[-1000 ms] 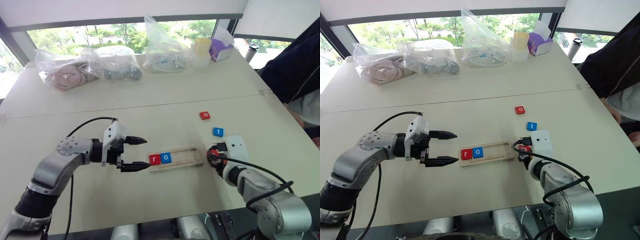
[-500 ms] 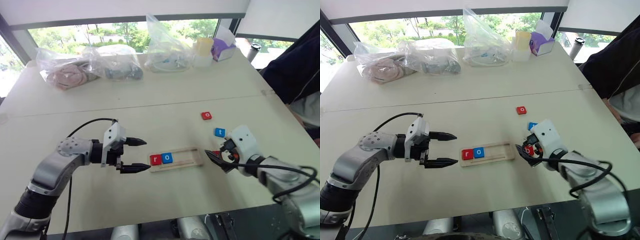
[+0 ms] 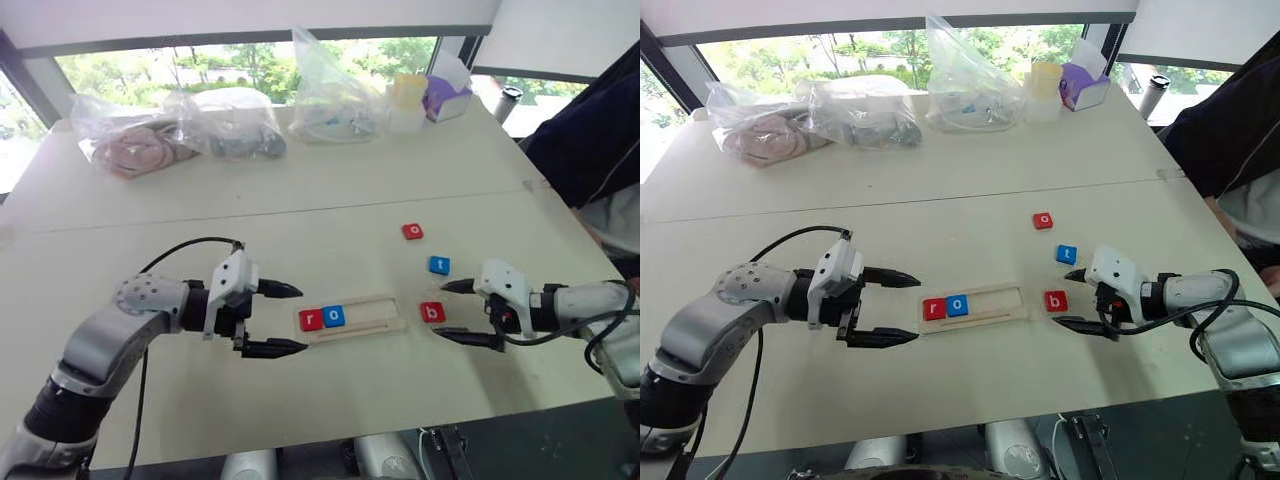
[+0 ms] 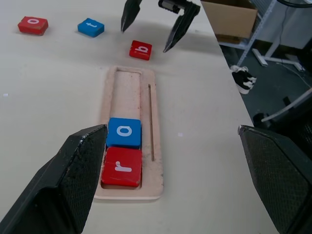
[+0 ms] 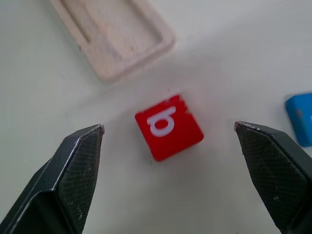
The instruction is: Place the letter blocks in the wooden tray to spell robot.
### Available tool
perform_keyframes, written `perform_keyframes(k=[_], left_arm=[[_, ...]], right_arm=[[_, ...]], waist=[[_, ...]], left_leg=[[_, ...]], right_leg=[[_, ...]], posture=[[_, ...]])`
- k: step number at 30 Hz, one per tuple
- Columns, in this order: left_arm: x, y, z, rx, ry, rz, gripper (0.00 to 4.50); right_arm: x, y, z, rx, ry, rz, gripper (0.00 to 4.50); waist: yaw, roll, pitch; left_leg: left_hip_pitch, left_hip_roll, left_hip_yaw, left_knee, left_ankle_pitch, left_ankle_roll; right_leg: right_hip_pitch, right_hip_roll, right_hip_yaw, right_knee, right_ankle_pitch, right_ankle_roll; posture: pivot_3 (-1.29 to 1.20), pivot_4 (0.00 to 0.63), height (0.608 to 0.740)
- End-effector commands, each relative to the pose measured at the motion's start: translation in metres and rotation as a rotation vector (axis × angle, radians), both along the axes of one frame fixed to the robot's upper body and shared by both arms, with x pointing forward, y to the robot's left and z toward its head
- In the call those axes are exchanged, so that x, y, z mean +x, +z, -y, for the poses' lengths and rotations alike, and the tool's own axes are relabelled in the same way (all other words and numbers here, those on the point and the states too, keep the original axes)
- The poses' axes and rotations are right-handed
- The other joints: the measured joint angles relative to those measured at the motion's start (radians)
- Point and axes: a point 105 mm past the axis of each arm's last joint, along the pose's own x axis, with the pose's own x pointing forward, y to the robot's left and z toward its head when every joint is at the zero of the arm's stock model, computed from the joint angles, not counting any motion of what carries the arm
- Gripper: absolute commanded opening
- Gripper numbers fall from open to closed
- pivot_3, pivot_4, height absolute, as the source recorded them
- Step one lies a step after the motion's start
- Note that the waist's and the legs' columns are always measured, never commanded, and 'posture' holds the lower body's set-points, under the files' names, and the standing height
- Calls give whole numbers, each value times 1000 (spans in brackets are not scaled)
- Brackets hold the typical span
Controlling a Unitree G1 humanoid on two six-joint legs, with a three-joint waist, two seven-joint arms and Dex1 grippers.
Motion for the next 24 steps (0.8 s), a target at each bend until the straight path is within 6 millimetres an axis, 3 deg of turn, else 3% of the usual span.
perform_keyframes(k=[1,6,9,13,19,24], left_arm=[[-2,14,-1,-22,-18,56,4500],[0,17,-3,-34,-5,69,4500],[1,20,-4,-59,8,70,4500],[5,22,-9,-109,46,89,4500],[9,27,-15,-194,85,102,4500],[13,33,-14,-245,80,190,4500]], right_arm=[[4,4,-1,-7,44,29,4414],[8,-4,-2,-39,73,42,4414],[9,-2,-5,-27,80,53,3154],[9,11,-13,-20,109,93,1076],[4,31,-37,18,183,115,1084],[-1,35,-74,54,295,109,1084]], waist=[[1,0,0],[1,0,0],[1,0,0],[3,0,0],[6,1,0],[9,1,0]], left_leg=[[0,0,0,1,0,0],[0,0,1,2,0,0],[0,0,1,2,0,0],[0,0,0,2,0,0],[1,0,0,2,0,0],[1,0,0,2,0,0]], right_leg=[[0,0,0,0,0,0],[0,0,1,1,0,0],[0,0,1,1,1,1],[0,0,1,1,1,2],[0,0,0,3,1,2],[0,0,0,3,1,2]], posture=[[0,150,740],[0,150,740],[0,150,740],[0,150,740],[0,150,740],[0,150,740]])
